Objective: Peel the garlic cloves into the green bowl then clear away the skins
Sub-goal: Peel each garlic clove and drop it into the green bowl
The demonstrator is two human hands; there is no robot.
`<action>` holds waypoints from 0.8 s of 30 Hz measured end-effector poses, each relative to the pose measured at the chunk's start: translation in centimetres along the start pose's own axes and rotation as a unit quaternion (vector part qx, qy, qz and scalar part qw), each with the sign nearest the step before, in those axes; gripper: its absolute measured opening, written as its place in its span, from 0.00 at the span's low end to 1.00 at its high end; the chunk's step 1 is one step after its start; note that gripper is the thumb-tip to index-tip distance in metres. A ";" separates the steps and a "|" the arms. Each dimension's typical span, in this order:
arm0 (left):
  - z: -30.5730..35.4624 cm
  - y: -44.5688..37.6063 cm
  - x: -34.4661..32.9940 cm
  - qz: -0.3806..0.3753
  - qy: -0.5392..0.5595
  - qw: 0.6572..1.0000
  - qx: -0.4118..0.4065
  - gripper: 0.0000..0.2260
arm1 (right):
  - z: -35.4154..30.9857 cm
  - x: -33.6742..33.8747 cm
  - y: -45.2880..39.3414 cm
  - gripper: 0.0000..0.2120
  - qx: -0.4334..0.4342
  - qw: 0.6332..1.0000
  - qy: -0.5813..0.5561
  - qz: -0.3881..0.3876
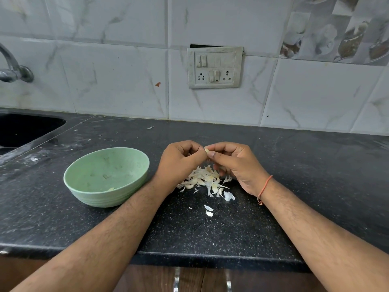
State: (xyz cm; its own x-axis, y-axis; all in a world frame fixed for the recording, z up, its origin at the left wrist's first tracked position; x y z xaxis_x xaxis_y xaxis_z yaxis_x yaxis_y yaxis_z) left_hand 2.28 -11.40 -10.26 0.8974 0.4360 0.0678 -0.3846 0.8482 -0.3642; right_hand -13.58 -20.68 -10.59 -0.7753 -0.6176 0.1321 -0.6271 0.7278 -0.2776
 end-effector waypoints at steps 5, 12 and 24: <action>0.0 0.1 -0.2 -0.006 -0.006 1.000 0.000 0.08 | -0.6 0.2 0.0 0.05 0.054 0.998 0.043 0.013; -0.4 0.0 -0.3 -0.012 -0.011 1.000 0.005 0.07 | -0.4 0.7 -0.3 0.03 0.016 0.998 -0.054 0.023; -0.3 -0.2 -0.4 -0.036 0.032 0.998 -0.040 0.05 | -0.3 0.7 -0.5 0.04 0.027 0.999 -0.028 0.035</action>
State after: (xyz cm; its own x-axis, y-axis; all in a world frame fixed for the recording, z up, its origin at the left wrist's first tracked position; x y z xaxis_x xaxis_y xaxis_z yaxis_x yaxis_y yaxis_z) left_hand 2.08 -11.87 -10.44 0.9351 0.3524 0.0381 -0.3024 0.8491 -0.4332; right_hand -13.82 -21.33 -10.11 -0.8106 -0.5828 0.0572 -0.5653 0.7534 -0.3359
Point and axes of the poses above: each hand's wrist, its own y-axis away from the middle knuckle, its own x-axis out of the back of the hand, z = x × y, the point moved 4 cm from there along -y, towards the middle knuckle, and after that the axes turned 5 degrees about y, right-handed, at the moved point
